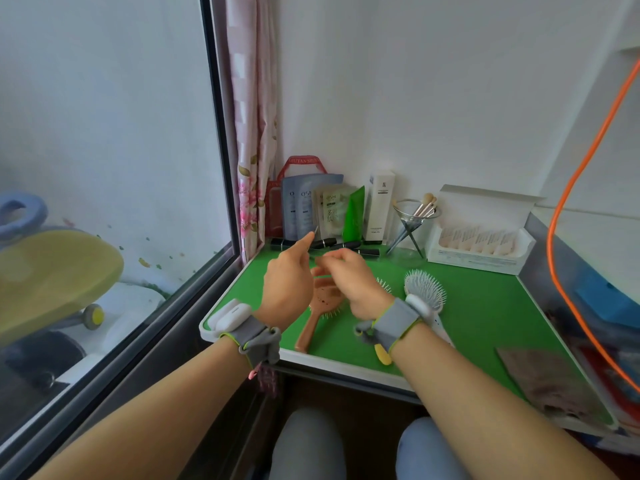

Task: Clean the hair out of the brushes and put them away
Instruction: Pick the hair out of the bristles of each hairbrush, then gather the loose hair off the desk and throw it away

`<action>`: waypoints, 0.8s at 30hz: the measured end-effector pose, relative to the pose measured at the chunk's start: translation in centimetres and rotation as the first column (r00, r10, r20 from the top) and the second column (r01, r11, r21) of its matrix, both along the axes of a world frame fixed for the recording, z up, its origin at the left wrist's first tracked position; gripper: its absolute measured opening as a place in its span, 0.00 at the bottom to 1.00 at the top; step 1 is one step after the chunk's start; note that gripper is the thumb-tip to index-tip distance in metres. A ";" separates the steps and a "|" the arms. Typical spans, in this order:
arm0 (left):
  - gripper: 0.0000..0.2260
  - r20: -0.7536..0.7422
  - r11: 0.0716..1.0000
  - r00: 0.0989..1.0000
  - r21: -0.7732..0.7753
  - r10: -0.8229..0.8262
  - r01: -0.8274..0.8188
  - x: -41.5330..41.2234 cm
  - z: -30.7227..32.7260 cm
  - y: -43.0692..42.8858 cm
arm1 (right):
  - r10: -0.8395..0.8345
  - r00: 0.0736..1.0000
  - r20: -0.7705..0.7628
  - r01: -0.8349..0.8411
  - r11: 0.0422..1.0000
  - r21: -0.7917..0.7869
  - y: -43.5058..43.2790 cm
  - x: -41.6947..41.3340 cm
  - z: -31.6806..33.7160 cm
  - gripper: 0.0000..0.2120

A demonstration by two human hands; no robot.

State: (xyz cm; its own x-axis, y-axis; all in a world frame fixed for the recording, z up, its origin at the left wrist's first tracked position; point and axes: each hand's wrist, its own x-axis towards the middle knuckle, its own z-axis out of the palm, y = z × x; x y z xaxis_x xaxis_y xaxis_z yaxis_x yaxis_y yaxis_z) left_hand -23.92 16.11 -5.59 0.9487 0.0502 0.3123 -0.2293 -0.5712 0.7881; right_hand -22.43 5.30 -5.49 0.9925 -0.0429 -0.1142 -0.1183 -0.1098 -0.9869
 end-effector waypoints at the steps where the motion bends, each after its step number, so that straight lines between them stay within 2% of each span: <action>1: 0.19 -0.007 1.000 1.000 -0.014 -0.004 0.004 0.1 0.1 -0.1 | 0.010 1.000 -0.016 -0.008 0.997 0.082 0.2 0.4 0.4 0.07; 5: 0.18 0.012 0.999 1.000 -0.045 -0.009 0.010 0.7 0.3 -0.2 | 0.023 0.999 -0.042 -0.009 0.955 0.297 0.6 1.8 1.7 0.10; 13: 0.21 -0.002 0.996 0.999 -0.084 -0.042 0.041 2.2 1.1 0.1 | 0.095 0.995 -0.043 -0.055 0.833 0.550 0.7 4.1 2.9 0.11; 19: 0.20 -0.083 0.993 0.995 -0.110 -0.058 0.049 3.6 0.9 0.5 | -0.024 1.000 0.011 0.019 0.938 0.345 0.8 6.1 3.0 0.10; 24: 0.21 -0.102 0.993 0.990 -0.084 -0.094 0.086 4.4 -0.1 0.9 | -0.137 0.989 0.053 0.120 0.961 0.248 0.0 8.3 3.1 0.08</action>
